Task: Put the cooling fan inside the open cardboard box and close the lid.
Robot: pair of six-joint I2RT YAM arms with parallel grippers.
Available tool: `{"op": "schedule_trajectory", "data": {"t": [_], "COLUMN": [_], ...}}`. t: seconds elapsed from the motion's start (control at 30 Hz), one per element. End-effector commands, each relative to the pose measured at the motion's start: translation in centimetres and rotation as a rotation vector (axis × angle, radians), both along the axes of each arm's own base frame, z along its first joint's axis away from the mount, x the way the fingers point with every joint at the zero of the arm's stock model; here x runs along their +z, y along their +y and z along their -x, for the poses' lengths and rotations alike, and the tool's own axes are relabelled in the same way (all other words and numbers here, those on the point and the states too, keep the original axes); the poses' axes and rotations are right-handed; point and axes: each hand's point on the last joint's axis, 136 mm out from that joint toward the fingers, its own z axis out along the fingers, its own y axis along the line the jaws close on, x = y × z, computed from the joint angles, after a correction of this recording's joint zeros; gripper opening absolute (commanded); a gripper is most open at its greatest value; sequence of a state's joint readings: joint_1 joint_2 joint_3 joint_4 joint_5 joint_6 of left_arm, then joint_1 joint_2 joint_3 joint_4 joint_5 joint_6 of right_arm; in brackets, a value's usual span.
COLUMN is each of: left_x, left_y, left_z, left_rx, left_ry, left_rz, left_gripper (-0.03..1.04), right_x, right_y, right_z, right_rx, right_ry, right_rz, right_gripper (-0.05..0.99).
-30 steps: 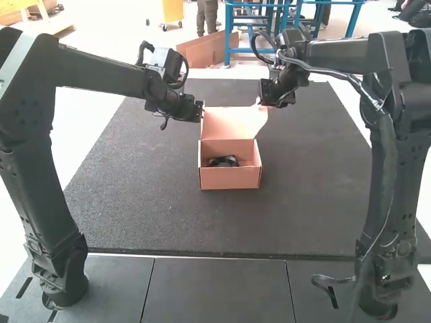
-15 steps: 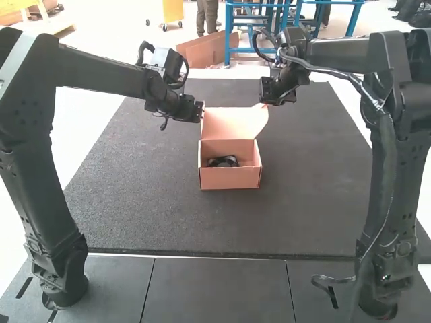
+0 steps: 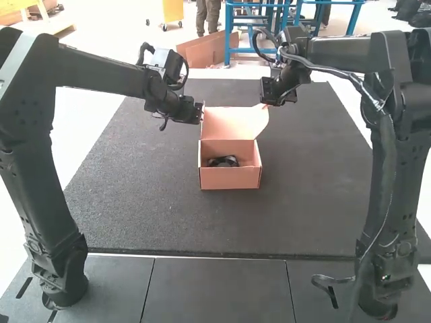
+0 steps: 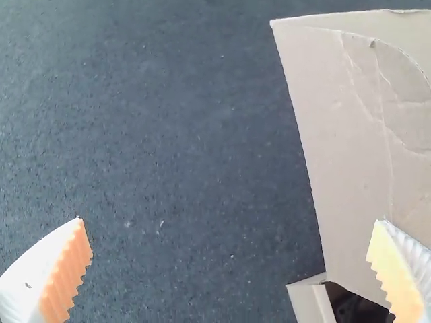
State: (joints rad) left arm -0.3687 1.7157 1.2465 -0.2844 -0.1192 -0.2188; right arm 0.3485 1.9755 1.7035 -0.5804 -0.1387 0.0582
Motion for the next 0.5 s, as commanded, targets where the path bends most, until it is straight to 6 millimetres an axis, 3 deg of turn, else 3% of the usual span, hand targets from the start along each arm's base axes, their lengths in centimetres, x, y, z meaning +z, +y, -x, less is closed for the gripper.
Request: {"op": "schedule_trajectory", "data": {"t": [0.0, 0.47], "left_x": [2.7, 4.0], "left_y": [-0.6, -0.9], "left_z": [-1.0, 0.0], "left_rx": [-0.001, -0.017], "left_ry": [-0.053, -0.034], "left_rz": [0.023, 0.007], "left_gripper": [0.97, 0.97], "right_x": [1.8, 3.4], "right_y": [0.0, -0.7], "right_z": [0.9, 3.7], "right_rx": [0.022, 0.032], "right_ry": [-0.005, 0.015], "right_rz": [-0.022, -0.034], "right_gripper": [-0.02, -0.01]}}
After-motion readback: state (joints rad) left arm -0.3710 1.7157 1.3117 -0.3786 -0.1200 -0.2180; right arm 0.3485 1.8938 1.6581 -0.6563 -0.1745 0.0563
